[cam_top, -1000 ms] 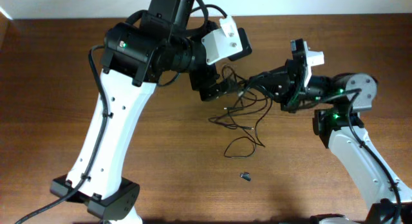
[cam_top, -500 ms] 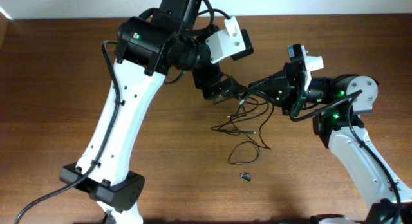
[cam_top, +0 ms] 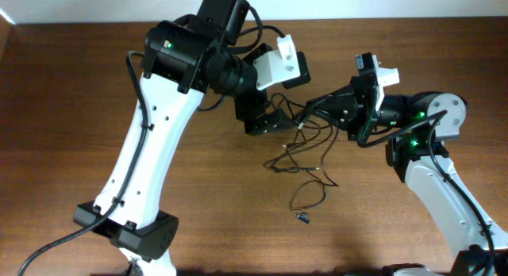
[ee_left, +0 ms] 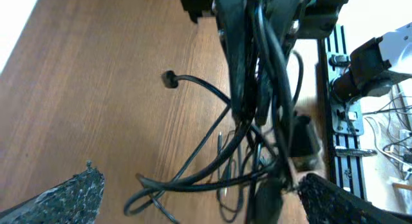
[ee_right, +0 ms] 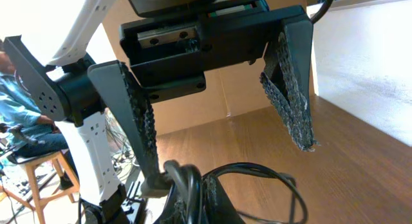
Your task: Untangle cables
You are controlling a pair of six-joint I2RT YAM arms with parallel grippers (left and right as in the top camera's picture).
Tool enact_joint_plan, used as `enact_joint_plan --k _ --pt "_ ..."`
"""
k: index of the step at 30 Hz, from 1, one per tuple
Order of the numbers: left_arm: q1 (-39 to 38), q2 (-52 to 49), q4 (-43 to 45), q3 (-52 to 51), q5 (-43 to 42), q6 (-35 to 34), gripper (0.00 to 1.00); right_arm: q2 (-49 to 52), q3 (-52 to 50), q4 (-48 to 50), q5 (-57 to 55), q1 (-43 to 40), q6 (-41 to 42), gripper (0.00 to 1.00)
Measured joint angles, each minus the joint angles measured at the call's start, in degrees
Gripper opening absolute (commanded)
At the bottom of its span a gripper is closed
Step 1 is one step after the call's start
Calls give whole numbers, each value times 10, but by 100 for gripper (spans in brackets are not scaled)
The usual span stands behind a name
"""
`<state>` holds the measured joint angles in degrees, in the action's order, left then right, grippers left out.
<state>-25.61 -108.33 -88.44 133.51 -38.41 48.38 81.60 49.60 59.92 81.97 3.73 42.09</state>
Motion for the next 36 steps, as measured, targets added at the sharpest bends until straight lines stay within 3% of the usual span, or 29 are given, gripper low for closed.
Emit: enact_joint_plan --k 9,10,14,16,26,36 --pt "0 -34 26 0 -18 1 99 0 0 0 0 0 0 8" --pt "0 -47 26 0 -22 1 93 0 0 -1 -1 0 0 8" --pt "-3 -74 24 0 -30 1 31 0 0 -1 -11 -1 -1 8" --pt "-3 -76 24 0 -29 3 0 0 0 0 -17 -5 0 14" --pt "-3 -76 24 0 -19 4 0 0 1 -113 -22 -41 -7 15" --pt "52 -63 26 0 -17 -2 0 18 2 -297 -35 -165 -7 16"
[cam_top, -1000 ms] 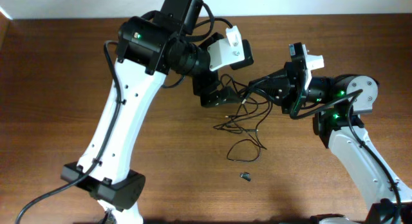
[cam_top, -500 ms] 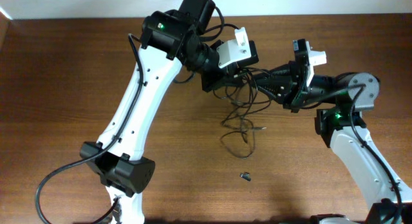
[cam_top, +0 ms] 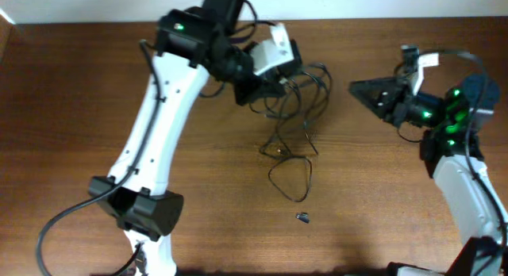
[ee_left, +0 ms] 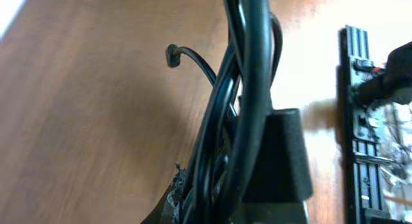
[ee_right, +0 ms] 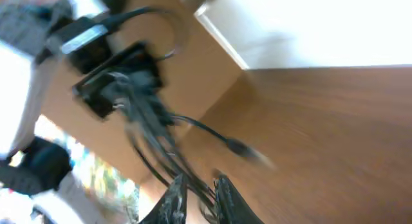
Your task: Untangle cables
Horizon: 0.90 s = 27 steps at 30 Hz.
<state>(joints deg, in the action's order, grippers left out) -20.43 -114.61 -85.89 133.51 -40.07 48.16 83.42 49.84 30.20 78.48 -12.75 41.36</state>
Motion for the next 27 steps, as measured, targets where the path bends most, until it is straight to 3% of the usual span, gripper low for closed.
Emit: enact_joint_plan --k 3,6,9,10,11,12,14,18,27 --pt "30 23 0 0 0 -7 0 25 0 -39 -12 -26 1 17" --pt "33 38 0 0 0 -10 11 29 0 -41 -13 -24 0 17" --pt "27 39 0 0 0 -14 14 29 0 -39 -13 -14 0 17" --pt "21 39 0 0 0 -14 11 29 0 -28 -13 -3 0 17" --pt "15 39 0 0 0 -15 1 29 0 -14 -12 5 -2 17" --pt "10 39 0 0 0 -15 0 30 -2 16 -8 14 -2 17" --pt "-3 39 0 0 11 -11 0 30 -1 95 8 39 -9 16" --pt "-14 39 -1 -2 49 -8 0 29 -1 163 37 67 -11 17" --pt "-14 39 21 -98 64 -8 0 29 -1 180 49 73 -11 17"
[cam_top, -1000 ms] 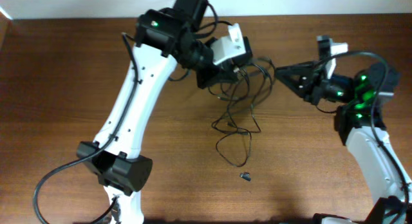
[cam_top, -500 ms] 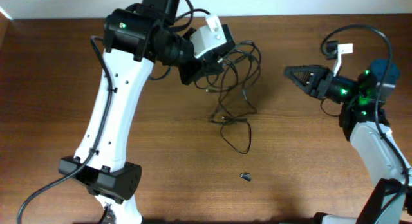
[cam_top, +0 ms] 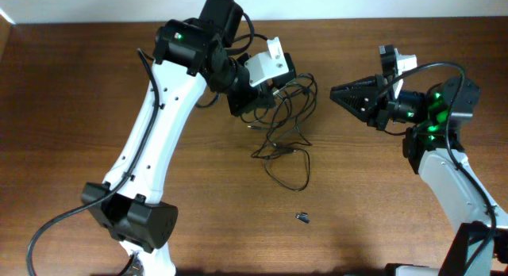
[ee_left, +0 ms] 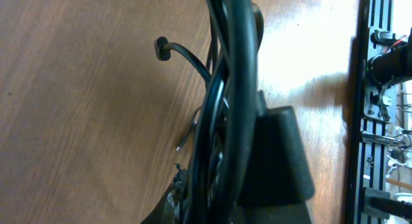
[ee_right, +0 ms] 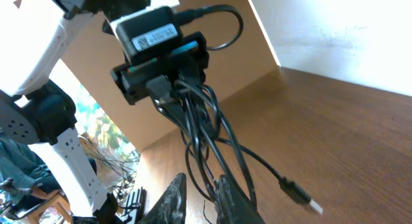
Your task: Untangle cables
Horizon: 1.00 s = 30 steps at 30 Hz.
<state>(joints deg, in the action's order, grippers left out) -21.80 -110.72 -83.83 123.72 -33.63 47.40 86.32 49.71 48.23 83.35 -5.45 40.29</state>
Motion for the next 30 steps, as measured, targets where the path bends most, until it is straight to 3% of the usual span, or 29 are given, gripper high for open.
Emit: enact_joint_plan --k 14,16,18,30 --pt "-65 0 90 -57 -18 0 0 0 0 0 2 2 0 18" --pt "-67 0 91 -57 -19 0 0 0 0 0 2 2 0 17" --pt "-67 0 92 -57 -23 0 1 0 0 -8 2 2 0 4" --pt "-67 0 95 -58 -34 0 0 0 0 -45 1 2 4 4"
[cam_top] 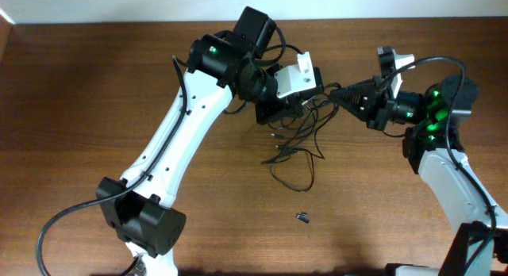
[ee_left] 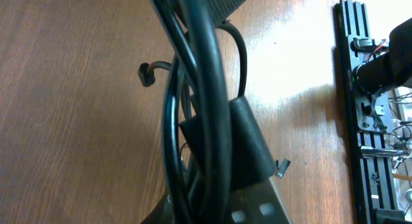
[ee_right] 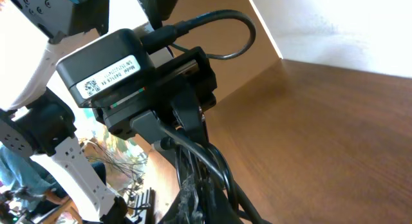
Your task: Untangle cables
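A tangle of black cables (cam_top: 295, 145) hangs from my left gripper (cam_top: 279, 111), which is shut on the bunch above the table's middle. Its lower loops (cam_top: 292, 174) lie on the wood. The left wrist view has the thick strands (ee_left: 206, 89) running up out of that gripper (ee_left: 212, 208), and a plug end (ee_left: 147, 74) sticks out to the left. My right gripper (cam_top: 337, 92) has its tip pushed into the bunch just right of the left one. In the right wrist view its fingers (ee_right: 187, 198) stand close together with strands (ee_right: 215, 161) at the tip.
A small dark connector piece (cam_top: 303, 218) lies alone on the brown wooden table (cam_top: 79, 109) in front of the cables. The left arm (cam_top: 171, 157) slants across the table's middle. The left wrist's camera block (ee_right: 112, 73) hangs close over the right gripper.
My left gripper has carried the cable bunch to the right, toward the right arm. My right gripper, then apart from the cables, now has its tip in the bunch beside the left gripper.
At first both grippers met at the tangle, the left one open and the right one at the cables. Then the left was shut on the bunch and the right had drawn well back to the right. It stayed apart, and now the two are together again at the cables.
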You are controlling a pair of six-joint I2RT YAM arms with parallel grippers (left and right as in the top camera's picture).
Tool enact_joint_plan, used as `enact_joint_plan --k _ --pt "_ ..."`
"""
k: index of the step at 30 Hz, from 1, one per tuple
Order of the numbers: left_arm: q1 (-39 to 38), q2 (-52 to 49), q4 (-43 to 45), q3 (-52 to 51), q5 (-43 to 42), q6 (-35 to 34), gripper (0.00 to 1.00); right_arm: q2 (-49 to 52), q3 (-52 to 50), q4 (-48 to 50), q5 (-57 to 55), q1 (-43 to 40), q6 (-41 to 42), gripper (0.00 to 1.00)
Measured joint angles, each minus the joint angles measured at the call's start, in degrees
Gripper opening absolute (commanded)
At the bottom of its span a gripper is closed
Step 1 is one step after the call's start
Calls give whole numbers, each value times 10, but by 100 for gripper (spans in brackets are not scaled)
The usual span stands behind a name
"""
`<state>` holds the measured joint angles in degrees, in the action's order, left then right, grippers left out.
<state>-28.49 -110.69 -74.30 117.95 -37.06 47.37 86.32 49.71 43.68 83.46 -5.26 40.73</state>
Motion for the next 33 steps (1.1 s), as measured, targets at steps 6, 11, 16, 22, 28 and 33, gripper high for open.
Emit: enact_joint_plan --k 6,11,16,22,28,33 --pt "0 0 0 0 1 0 0 0 2 -147 -60 0 8 4" --pt "0 0 0 0 2 0 0 0 2 -233 -117 1 11 4" --pt "0 0 0 0 2 0 0 0 3 -327 -192 1 11 4" --pt "0 0 0 0 16 0 0 0 3 -327 -212 1 11 4" --pt "0 0 0 0 30 0 0 0 1 -201 -166 1 13 4" --pt "0 0 -1 0 36 0 0 0 1 -94 -104 1 29 8"
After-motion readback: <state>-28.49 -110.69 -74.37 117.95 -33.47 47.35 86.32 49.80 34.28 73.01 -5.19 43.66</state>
